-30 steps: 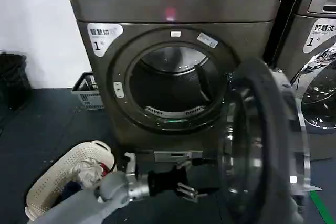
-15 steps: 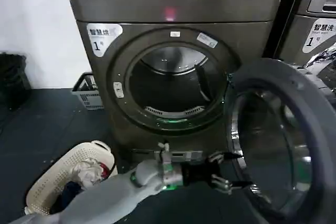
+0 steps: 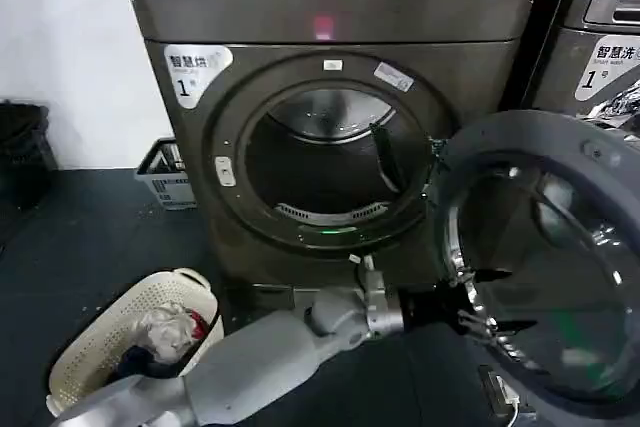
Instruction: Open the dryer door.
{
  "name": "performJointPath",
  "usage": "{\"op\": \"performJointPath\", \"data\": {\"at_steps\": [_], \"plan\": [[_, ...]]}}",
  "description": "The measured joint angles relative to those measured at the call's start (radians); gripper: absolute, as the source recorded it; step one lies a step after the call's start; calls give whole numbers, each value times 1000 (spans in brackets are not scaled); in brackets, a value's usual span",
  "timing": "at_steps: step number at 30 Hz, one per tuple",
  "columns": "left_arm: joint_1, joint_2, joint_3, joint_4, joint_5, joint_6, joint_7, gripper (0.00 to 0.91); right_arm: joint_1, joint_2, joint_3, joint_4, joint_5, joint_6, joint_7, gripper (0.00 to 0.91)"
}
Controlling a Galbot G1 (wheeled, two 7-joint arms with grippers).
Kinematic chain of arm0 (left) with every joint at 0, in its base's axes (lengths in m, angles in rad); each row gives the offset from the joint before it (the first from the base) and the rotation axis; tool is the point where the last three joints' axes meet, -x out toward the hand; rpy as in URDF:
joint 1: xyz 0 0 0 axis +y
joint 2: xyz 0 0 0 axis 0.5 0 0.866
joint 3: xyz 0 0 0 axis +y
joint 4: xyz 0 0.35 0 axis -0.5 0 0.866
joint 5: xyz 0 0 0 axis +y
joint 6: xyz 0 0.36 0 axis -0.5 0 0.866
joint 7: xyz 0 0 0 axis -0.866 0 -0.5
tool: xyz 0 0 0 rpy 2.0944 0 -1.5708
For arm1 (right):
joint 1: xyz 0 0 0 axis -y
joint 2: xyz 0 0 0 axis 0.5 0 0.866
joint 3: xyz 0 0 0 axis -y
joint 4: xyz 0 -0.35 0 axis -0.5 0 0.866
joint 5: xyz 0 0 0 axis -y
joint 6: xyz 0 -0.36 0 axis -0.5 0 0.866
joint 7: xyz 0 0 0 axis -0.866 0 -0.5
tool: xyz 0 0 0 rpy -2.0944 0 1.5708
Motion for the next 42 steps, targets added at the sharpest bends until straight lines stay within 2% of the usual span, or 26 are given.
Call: {"op": "performJointPath", "data": {"at_steps": [11,14,19,27,36,42], "plan": [[-36,-118,-34,100,16,-10,-56,907,-7,11,11,4,34,10,12,907],[-39,-132,-41,108,16,-13,-64,907,-4,11,7,8,34,10,9,907],[-42,-138,-53,109,40,-30,-137,907,1,14,-3,18,33,11,6,907],[-50,-142,-70,118,99,-67,-197,907,5,15,-13,34,31,11,5,907],[-32,-111,-81,93,146,-120,-265,907,11,13,-26,38,30,12,4,907],[-8,-12,-73,-7,150,-134,-272,907,25,3,-33,43,27,12,4,907]]}}
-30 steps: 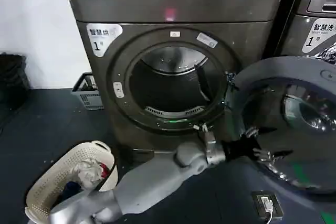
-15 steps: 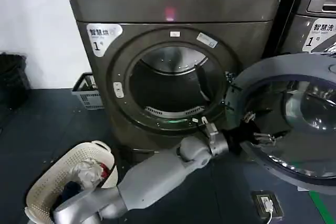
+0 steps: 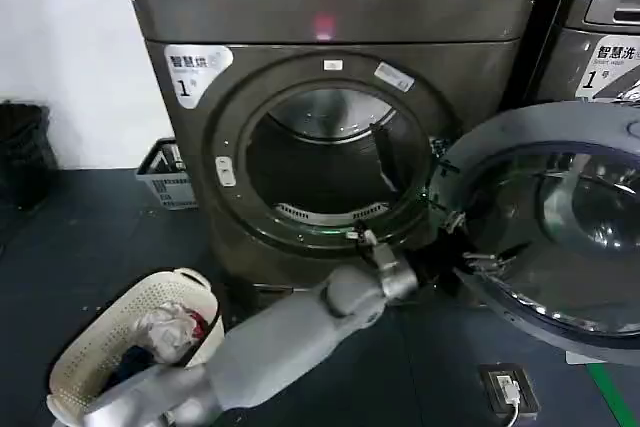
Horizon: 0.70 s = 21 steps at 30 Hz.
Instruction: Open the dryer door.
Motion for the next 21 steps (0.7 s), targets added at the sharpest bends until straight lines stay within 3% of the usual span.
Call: {"op": "performJointPath", "data": {"at_steps": [11,21], "plan": [[22,345,-4,-257,-46,-42,-13,907,39,-13,-23,28,-5,3,3,907],[93,755,-68,-456,24,135,19,907,68,-22,-17,31,-65,41,0,907]]}}
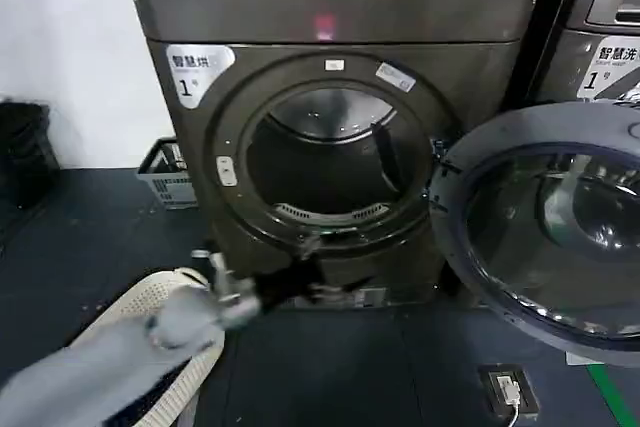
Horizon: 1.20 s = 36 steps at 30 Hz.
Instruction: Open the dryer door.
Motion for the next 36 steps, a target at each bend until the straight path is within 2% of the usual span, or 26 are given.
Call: {"op": "performJointPath", "data": {"at_steps": [7,13,22,36], "plan": [[76,242,-67,-31,139,98,87,907,19,-23,-14,4,7,-5,-1,907],[205,402,-136,-24,203,104,88,907,46,-33,-41,15,3,-6,-2,907],[259,569,-139,26,277,89,80,907,76,-30,-69,25,5,-12,2,907],[261,727,-124,44,413,161,160,907,57,-38,-37,15,19,-11,8,907]]}}
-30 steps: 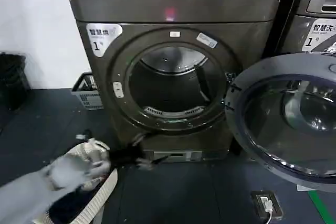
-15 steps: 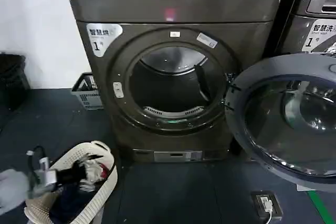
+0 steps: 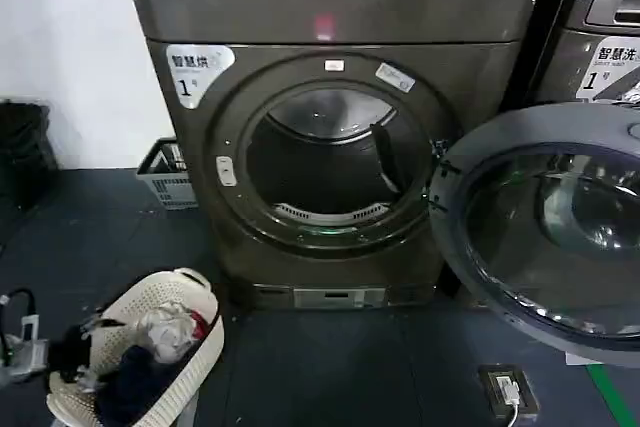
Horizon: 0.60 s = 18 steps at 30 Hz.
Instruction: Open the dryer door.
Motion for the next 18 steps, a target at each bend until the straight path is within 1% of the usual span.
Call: {"op": "performJointPath", "data": {"at_steps": [7,18], "plan": [[-3,13,-9,-12,25,27,7,907,-7,3,5,6,12,-4,2,907],[-3,9,-14,14,107,20,65,907,-6,8,7,9,11,-4,8,907]]}}
